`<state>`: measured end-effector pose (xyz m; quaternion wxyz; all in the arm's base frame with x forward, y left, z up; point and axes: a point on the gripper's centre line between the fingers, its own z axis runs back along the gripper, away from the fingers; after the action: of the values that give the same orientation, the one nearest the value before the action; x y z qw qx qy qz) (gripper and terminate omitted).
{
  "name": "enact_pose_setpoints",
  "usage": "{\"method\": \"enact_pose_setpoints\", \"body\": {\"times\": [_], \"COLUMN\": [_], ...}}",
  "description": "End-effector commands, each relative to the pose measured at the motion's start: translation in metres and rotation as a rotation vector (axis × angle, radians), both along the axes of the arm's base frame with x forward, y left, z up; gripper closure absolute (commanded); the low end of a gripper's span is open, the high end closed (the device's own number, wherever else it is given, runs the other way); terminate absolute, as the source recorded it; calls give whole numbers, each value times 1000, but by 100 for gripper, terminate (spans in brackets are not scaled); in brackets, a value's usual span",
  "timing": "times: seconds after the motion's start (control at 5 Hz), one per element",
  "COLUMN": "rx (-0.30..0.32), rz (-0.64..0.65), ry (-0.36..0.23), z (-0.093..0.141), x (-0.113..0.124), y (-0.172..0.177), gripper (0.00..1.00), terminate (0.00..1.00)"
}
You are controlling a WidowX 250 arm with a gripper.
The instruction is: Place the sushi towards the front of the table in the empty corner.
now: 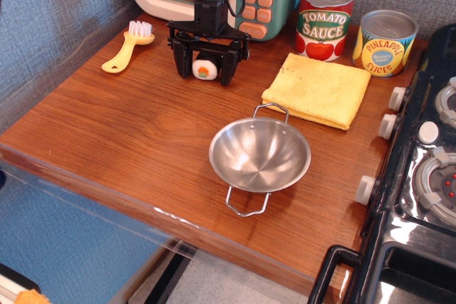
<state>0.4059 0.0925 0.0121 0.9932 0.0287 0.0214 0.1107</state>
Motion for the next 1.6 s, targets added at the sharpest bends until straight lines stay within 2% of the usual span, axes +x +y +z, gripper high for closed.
{"method": "enact_pose_setpoints", "body": {"times": [0.0, 0.2, 0.4, 0.6, 0.8, 1.0, 1.2, 1.4], "rx": [-17, -33, 5, 28, 37, 37, 47, 48], "rz": [-14, -9, 35, 91, 133, 110, 110, 129], "ry": [-151, -276, -291, -247, -162, -88, -38, -14], "z": [52, 100, 114, 101, 70, 47, 34, 29], "x": [3, -14, -58, -94, -128, -145, -153, -155], "y": [0, 7, 31, 55, 74, 76, 73, 76], "gripper": [100, 100, 100, 100, 100, 100, 100, 0], "terminate": [0, 0, 0, 0, 0, 0, 0, 0]}}
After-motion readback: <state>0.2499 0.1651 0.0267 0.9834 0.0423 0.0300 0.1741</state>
